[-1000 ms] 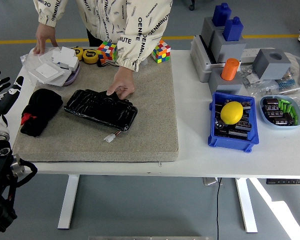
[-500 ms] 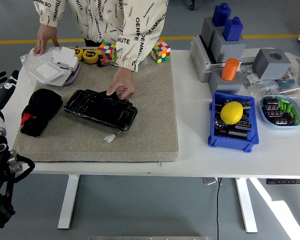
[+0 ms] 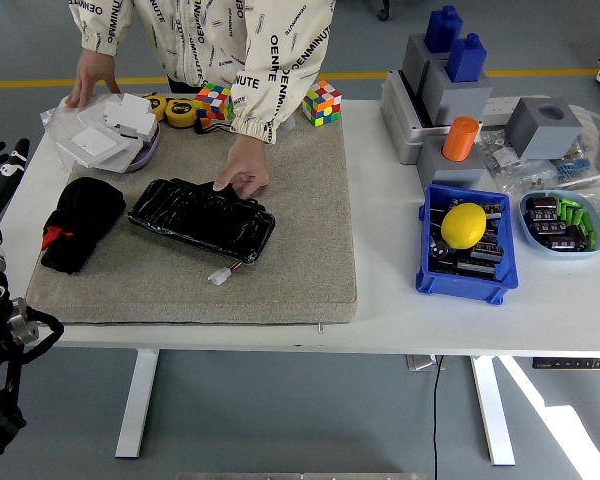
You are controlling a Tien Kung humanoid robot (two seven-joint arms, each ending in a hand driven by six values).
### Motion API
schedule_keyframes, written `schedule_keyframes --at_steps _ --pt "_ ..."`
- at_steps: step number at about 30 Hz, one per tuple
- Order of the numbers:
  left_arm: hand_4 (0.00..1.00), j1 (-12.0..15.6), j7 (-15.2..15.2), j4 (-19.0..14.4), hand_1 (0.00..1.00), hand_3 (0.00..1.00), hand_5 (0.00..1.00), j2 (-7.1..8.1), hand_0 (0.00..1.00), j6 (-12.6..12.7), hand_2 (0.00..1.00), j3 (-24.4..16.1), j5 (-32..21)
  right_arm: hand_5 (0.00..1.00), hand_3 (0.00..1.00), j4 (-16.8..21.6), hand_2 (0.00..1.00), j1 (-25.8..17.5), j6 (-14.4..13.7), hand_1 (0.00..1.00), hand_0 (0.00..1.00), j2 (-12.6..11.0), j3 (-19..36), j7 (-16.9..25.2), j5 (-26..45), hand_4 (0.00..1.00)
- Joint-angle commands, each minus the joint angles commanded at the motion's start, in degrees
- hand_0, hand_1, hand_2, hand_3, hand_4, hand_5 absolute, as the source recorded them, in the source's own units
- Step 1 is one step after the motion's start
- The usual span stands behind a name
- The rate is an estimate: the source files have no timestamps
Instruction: Pick the rag up,wipe the panel,place it on the desk
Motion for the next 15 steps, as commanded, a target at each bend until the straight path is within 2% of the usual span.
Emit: schedule_keyframes --at_steps 15 --pt "0.938 0.4 0.1 -0.5 0.645 0.742 0.315 0.20 0.531 -0.1 0.648 -0.6 0.0 0.361 0.521 -0.1 0.495 0.4 0.0 0.562 0.544 -0.5 -1.4 -0.2 0.1 0.887"
